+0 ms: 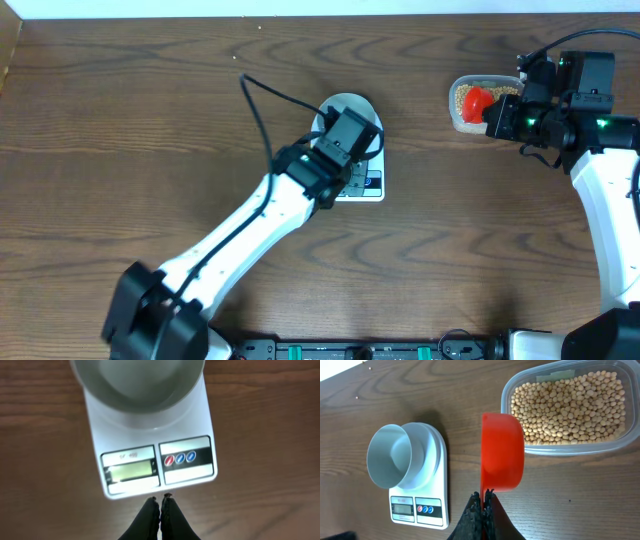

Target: Scoop item into bowl and weigh 50g on scale

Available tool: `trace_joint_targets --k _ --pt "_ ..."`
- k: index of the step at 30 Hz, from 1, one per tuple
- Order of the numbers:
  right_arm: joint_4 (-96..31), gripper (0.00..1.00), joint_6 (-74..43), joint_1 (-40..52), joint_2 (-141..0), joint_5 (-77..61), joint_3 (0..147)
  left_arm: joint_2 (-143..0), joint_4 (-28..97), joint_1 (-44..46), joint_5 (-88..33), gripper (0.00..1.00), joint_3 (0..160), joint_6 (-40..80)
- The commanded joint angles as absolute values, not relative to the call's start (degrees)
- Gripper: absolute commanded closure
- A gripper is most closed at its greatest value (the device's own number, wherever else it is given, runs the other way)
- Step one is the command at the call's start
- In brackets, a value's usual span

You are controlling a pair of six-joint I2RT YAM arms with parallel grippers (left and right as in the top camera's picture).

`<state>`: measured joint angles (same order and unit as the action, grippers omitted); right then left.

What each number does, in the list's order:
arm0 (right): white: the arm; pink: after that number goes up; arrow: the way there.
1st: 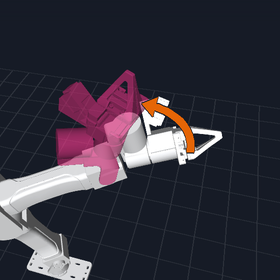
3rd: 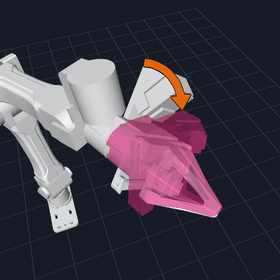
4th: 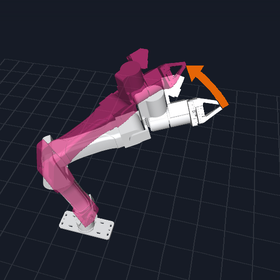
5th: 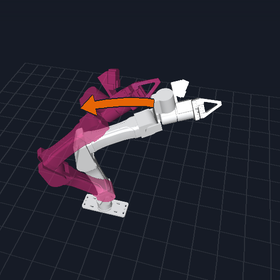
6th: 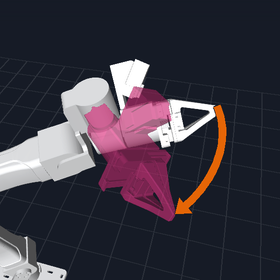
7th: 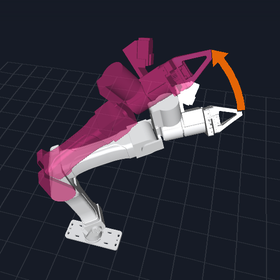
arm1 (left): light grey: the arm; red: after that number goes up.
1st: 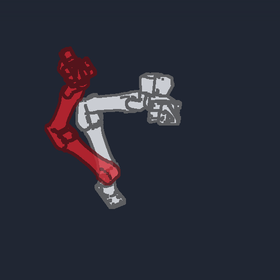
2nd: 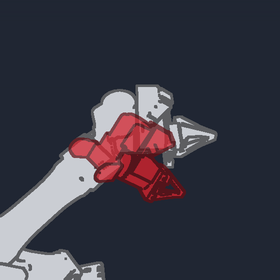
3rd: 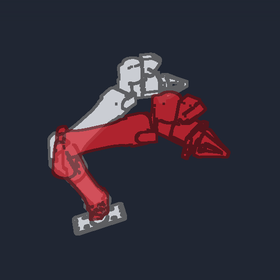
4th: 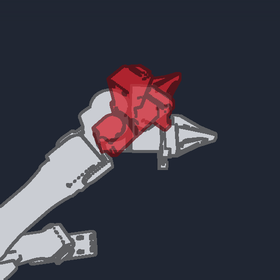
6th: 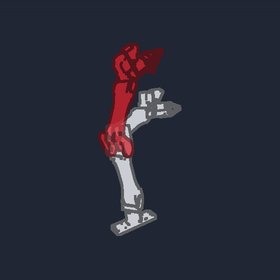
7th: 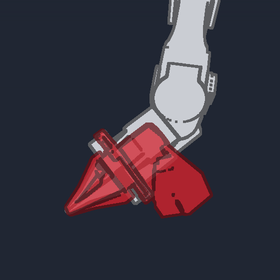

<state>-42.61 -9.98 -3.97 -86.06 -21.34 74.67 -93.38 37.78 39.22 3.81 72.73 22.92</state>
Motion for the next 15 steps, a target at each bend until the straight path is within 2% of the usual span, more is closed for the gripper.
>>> trace_joint_targets --k 1,15 --pt "-42.63 0.99 -9.10 -4.29 -84.99 -20.86 75.79 -97.82 35.00 39.09 4.73 0.93 72.20 22.13" --pt "-42.94 0.99 -8.67 -4.29 -84.99 -20.88 75.79 -108.79 29.39 40.34 4.08 0.93 72.20 24.10"
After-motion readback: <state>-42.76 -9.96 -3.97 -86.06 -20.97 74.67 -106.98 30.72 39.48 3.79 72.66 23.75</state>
